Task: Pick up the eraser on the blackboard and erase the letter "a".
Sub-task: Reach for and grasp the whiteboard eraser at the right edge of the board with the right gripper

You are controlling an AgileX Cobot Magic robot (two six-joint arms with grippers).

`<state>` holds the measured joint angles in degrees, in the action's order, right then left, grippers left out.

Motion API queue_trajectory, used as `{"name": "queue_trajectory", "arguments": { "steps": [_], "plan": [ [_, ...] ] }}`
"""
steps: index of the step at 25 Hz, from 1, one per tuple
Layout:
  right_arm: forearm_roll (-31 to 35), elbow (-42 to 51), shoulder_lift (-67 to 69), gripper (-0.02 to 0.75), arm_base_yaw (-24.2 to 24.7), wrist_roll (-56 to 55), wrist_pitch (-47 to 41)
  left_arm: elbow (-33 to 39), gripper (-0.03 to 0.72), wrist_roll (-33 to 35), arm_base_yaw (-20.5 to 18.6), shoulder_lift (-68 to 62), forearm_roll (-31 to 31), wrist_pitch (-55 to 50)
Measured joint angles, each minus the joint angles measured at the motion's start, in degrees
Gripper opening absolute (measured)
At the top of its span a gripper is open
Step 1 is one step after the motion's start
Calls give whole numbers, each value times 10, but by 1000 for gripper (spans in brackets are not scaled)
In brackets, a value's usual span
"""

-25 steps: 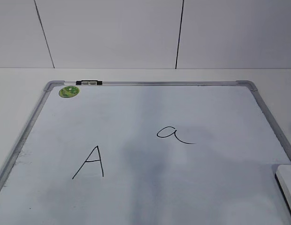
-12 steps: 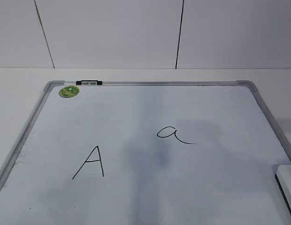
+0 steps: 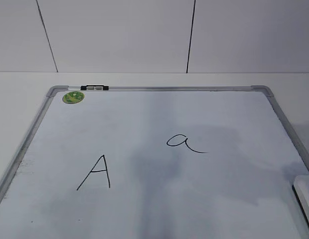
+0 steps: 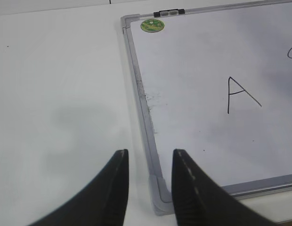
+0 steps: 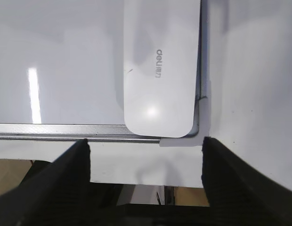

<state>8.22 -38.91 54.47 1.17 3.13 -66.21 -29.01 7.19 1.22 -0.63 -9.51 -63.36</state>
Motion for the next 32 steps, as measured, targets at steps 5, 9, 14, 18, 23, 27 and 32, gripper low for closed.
{"name": "queue_trajectory", "arguments": {
  "steps": [5,9,14,18,23,27,32],
  "plan": [
    [12,0,31,585,0,7,24,0,235,0,0,0,0,0],
    [32,0,36,585,0,8,41,0,235,0,0,0,0,0],
    [16,0,50,585,0,8,40,0,235,0,0,0,0,0],
    [14,0,62,585,0,8,40,0,235,0,0,0,0,0],
    [4,0,88,585,0,8,43,0,235,0,0,0,0,0],
    [-6,-2,109,585,-10,8,58,0,235,0,0,0,0,0],
    [-23,-4,145,585,-34,-12,83,0,235,0,0,0,0,0]
  ]
}}
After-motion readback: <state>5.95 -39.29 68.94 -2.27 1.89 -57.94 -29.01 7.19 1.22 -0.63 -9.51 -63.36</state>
